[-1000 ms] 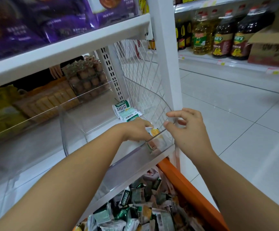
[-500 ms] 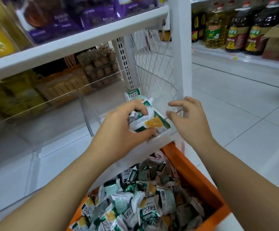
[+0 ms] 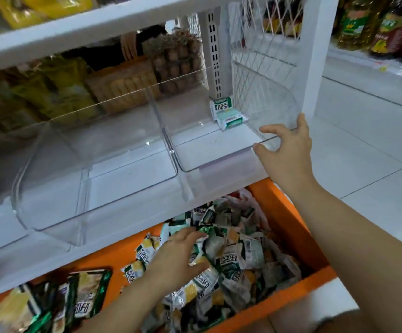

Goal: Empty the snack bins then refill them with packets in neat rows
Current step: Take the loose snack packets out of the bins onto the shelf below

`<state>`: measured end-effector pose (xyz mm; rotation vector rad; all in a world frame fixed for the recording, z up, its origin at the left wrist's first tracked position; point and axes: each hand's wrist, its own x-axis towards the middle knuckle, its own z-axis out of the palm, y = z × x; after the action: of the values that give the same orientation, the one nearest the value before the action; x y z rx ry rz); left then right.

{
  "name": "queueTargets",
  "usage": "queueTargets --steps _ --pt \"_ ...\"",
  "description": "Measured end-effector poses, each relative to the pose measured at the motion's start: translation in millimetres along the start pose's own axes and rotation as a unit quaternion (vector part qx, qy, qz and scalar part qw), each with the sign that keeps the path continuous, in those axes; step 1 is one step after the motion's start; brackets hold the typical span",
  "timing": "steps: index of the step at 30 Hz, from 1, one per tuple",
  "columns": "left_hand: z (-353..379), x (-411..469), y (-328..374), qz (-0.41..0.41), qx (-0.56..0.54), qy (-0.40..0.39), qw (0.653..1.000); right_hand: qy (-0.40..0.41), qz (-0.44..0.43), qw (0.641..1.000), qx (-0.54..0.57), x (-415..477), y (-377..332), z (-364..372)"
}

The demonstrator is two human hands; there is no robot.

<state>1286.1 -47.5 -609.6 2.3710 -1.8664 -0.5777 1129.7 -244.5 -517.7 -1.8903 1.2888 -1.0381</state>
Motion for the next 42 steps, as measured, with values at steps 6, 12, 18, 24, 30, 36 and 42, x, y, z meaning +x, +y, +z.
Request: queueTargets --steps 6,12,18,24,30,36,42 --pt "-80 2 48 0.157 -0.114 0.12 0.974 0.023 0.002 1.0 0.007 8 7 -8" --pt "-175 73 97 0.174 -0.254 0.207 0.929 0.072 0.024 0.995 0.064 31 14 -21" --pt "-196 208 93 0.058 -0.119 0.121 0.984 0.095 0.043 0.986 0.129 41 33 -25" --pt "-185 280 71 0.006 0.044 0.049 0.998 0.075 0.023 0.985 0.151 49 47 -27" --pt "-166 316 59 -0.019 0.166 0.085 0.982 0.082 0.038 0.98 0.175 56 54 -24" --pt "-166 314 65 -0.027 0.237 0.097 0.966 0.076 0.047 0.979 0.185 53 55 -23" --pt "-170 291 70 0.015 0.222 0.087 0.971 0.064 0.064 0.98 0.177 52 50 -26"
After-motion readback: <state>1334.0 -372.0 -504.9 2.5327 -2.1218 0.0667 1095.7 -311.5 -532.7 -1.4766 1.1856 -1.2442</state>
